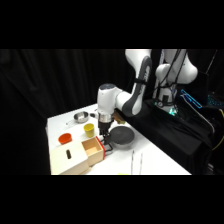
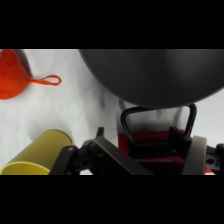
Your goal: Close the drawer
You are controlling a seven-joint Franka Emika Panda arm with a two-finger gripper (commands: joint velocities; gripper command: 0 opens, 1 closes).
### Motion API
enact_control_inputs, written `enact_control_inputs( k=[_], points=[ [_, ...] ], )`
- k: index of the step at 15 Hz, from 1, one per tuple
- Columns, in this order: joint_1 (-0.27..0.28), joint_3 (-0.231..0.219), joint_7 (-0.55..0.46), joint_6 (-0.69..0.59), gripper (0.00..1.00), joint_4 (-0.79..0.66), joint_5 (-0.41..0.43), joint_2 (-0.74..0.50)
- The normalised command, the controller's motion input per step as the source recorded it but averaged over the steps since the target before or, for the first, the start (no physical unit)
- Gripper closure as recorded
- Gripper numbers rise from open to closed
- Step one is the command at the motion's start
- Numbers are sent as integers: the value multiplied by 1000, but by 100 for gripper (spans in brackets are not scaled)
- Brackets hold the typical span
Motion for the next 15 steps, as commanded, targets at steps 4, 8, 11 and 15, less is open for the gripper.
enact_control_inputs(
  k=[4,8,11,15],
  points=[
    [5,-23,-133,154,0,110,134,121],
    [16,-29,-140,62,0,158,123,91],
    [10,-37,-150,-59,0,297,116,147],
    [-59,19,-198,-173,0,430,137,222]
  ],
)
